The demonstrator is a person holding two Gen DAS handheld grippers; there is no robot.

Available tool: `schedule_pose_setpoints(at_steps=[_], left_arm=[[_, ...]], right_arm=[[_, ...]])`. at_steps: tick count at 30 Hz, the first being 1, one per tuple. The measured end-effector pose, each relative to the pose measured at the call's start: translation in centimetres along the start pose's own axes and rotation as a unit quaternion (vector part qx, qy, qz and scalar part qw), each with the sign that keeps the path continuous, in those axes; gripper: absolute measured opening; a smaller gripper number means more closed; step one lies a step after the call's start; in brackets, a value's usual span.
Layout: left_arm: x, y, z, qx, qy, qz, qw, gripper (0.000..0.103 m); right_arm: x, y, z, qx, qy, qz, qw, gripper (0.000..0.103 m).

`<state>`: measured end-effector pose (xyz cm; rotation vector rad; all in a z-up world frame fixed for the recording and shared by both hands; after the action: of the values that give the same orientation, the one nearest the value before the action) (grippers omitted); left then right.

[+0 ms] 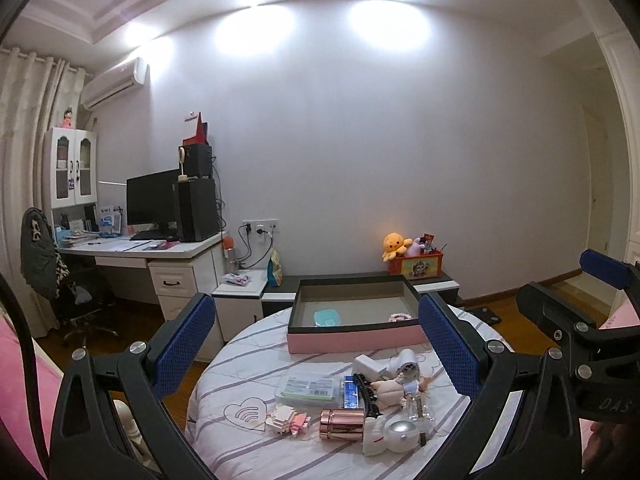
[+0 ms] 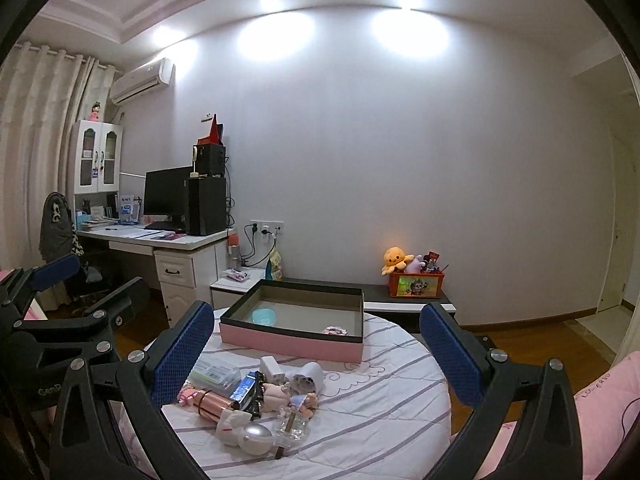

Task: Organize rigid objects
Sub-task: 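Release both items in the tray and lift both tools back, then grasp the white round figurine with the left tool while the right tool grasps the glass bottle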

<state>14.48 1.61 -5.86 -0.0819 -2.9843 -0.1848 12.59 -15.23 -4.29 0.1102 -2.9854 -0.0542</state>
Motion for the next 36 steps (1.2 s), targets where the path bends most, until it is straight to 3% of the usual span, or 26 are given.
schedule_pose_setpoints(at_steps=[10, 19, 25, 32, 36], left_arm=[[-0.7, -0.1, 0.6, 0.002, 0.010, 0.007, 0.9999, 0.103], [-4.1, -1.6, 5.6, 0.004, 0.080, 0.038, 0.9961, 0.103], [-7.2, -3.7, 12.0, 0.007, 0.162, 0.055, 0.9853, 0.103], [-9.1, -6.9, 17.7, 0.029, 0.244, 0.089, 0.9652, 0.103], [-10.4, -8.5, 20.0, 0.058, 0.286, 0.115, 0.9495, 0.103]], right_arm=[[-0.3, 0.1, 0.4, 0.000, 0.005, -0.001, 1.000, 0.103], [-2.7, -0.5, 4.0, -0.004, 0.050, -0.004, 0.999, 0.103], [-5.4, -1.9, 9.6, -0.019, 0.121, -0.005, 0.992, 0.103], [-6.7, -4.4, 14.9, -0.030, 0.179, 0.009, 0.983, 0.103], [-7.4, -6.0, 16.8, -0.042, 0.204, 0.017, 0.978, 0.103]])
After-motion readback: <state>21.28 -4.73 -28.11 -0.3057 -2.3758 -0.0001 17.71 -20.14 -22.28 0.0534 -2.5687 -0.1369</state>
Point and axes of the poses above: each gripper's, at about its wrist camera, not at the fingertips, and x roughly against the way its jaws point, y to its left, z to its underside, the point moved 9 cm from there along -x, roughly the way its jaws point, and after that the axes turned 4 degrees about -x, right-handed, at the moved point
